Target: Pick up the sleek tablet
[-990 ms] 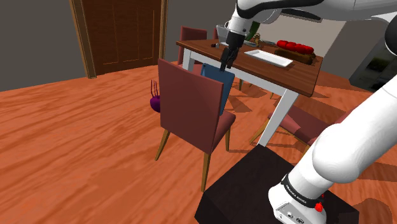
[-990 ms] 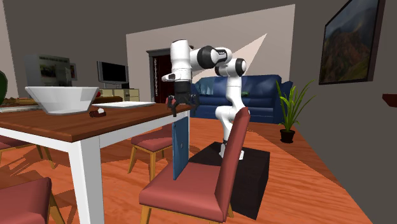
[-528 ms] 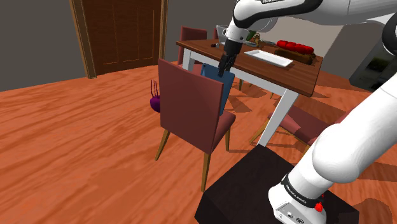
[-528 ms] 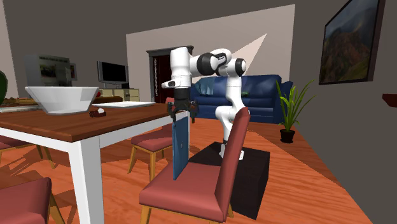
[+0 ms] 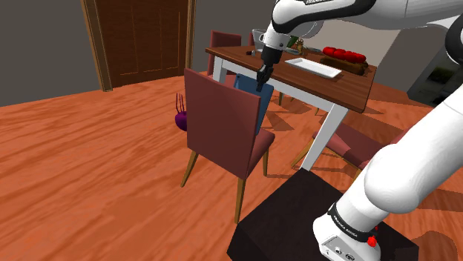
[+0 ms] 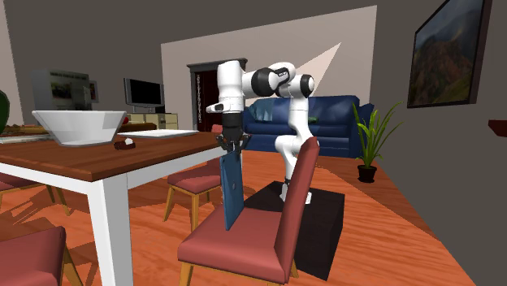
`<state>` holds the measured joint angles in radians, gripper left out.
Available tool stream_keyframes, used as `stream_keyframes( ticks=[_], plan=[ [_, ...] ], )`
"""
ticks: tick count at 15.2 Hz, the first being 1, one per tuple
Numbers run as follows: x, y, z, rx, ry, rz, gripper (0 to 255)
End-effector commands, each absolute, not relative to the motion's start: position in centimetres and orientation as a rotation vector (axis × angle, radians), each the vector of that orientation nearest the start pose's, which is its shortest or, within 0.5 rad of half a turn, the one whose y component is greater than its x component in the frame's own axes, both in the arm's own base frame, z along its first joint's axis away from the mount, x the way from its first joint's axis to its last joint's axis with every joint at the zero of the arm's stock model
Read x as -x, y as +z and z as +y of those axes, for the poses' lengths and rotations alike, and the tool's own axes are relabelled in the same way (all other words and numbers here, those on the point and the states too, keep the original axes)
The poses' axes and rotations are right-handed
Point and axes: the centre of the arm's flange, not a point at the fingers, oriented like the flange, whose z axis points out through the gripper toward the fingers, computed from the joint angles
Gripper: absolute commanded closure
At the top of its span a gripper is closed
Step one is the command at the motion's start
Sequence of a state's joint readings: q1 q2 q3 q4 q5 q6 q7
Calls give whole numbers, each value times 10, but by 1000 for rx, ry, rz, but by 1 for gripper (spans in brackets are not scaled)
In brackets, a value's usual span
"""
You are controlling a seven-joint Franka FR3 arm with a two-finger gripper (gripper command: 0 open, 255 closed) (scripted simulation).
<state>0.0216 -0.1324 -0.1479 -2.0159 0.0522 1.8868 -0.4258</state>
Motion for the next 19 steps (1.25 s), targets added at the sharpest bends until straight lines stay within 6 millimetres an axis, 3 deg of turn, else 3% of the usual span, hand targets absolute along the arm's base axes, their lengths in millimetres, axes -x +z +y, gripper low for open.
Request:
stream_keyframes(
  ticks=[1,17,19],
  plan=[
    [-516,510,-65,3045,-31,-436,255],
    [-515,589,-65,3045,-31,-436,255],
    [-515,590,-65,3045,-31,-436,255]
  ],
)
